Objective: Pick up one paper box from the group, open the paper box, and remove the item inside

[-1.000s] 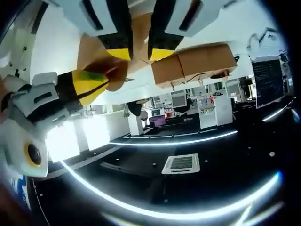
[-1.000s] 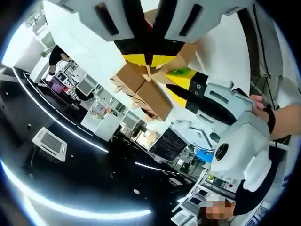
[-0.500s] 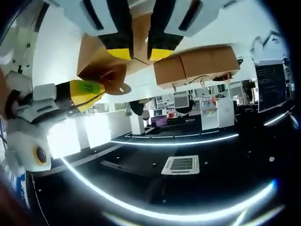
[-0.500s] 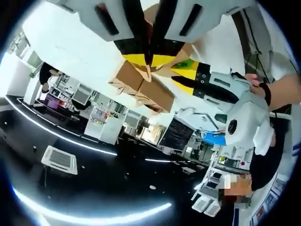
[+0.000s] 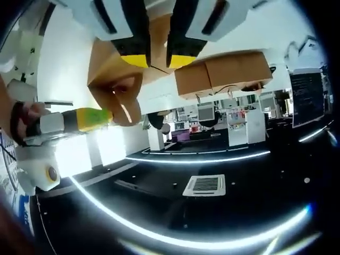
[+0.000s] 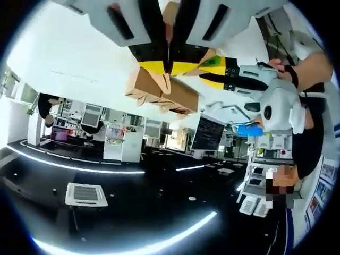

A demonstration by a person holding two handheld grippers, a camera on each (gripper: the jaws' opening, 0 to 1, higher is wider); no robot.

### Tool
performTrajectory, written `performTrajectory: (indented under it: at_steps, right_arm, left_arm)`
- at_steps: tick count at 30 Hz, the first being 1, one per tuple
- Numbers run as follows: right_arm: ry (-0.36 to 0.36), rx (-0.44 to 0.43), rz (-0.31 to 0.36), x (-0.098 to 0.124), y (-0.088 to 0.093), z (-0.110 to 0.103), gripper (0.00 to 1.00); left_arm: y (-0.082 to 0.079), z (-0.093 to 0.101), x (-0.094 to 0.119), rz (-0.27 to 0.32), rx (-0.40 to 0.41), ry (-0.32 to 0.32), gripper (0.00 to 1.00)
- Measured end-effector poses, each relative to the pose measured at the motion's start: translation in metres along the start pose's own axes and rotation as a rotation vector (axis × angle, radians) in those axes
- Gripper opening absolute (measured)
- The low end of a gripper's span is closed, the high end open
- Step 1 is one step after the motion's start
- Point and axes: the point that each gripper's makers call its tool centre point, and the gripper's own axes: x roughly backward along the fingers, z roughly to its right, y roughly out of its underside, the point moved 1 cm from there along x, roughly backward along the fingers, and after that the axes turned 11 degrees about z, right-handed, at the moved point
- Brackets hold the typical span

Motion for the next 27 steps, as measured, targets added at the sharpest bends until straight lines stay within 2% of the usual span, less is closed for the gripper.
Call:
performTrajectory:
  at_steps: [11, 15, 18, 22, 27]
  right_arm:
    - [0.023, -0.097, 0.031, 0.007, -0.004, 0.013, 0.03]
    - [0.045, -0.195, 0.050, 0.012, -0.005, 0.023, 0.03]
    - [0.056, -0.227, 0.056, 0.017, -0.004, 0.029, 0.03]
    - [0.079, -0.233, 0.061, 0.021, -0.004, 0.035, 0.03]
    - [0.124, -0.189, 0.059, 0.028, -0.001, 0.044, 0.03]
  left_arm:
    - [0.001, 0.000, -0.001, 0.005, 0.004, 0.012, 0.15]
    - [0.002, -0.001, -0.002, 0.003, 0.004, 0.012, 0.15]
    - [0.002, -0.002, -0.002, 0.002, 0.005, 0.011, 0.15]
    - [0.003, -0.002, -0.003, 0.002, 0.003, 0.010, 0.15]
    - [0.003, -0.001, -0.004, 0.004, -0.003, 0.013, 0.15]
